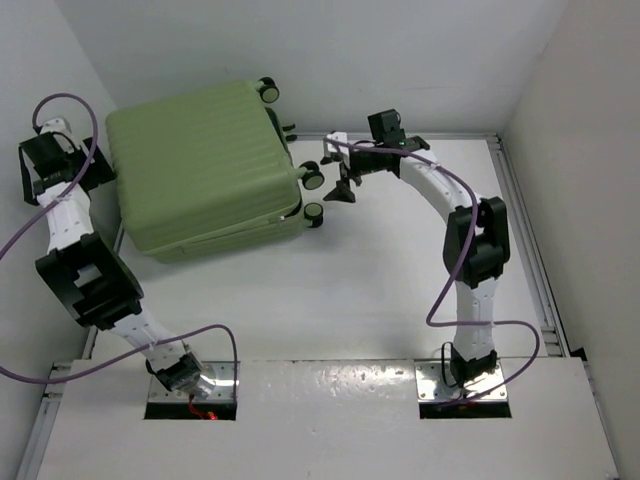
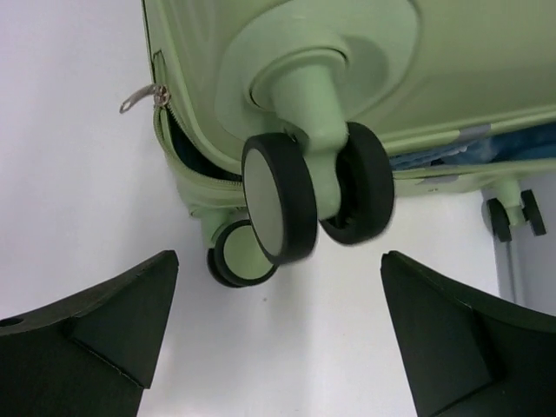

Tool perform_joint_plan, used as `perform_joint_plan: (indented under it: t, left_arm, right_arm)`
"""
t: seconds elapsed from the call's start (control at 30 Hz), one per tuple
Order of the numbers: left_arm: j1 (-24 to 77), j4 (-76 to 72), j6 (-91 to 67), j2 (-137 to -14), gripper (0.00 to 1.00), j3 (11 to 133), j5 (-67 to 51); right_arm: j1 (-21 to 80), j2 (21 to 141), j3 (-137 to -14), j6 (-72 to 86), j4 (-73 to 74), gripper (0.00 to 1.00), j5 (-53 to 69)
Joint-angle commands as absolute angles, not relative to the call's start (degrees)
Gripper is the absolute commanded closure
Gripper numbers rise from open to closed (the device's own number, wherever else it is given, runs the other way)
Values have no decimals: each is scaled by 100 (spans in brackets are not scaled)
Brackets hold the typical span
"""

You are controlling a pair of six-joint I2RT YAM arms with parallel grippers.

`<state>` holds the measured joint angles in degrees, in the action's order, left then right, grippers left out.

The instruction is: Pack the luggage

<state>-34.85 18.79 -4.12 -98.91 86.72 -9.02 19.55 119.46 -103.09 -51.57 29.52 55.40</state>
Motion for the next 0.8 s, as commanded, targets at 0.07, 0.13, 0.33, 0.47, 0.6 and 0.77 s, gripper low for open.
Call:
perform_joint_plan:
  t: [0.07,0.13,0.33,0.47,0.6,0.77]
  left_arm:
    - [-2462,2892,-237,-10239,15,8578,-1512]
    - [-2268,2892,-237,-10389,15,8736,-1512]
    - [-1723,2892,-237,-10564,15,9000,-1319]
    - [-1661,2831,-369,-10617,15,9105,-1388]
    - [-1608,2830,-501,-10513,15,9035,-1599]
    - [-1818,1795,-975,-9406,14,7894,-1495]
  right_arm:
    - [2109,12119,-11097,-5976,2916,0,5352]
    - [2153,12295,-11522,-5977,3137,0,5414]
    - [2364,12085,-11074,-5775,2530,0,5274]
    - [2382,12426,-11759,-5941,3607,8,5055]
    - [2285,12375,-11700,-6099,4209,27,4861]
    - [1996,12190,-11478,-6583,4859,61,4738]
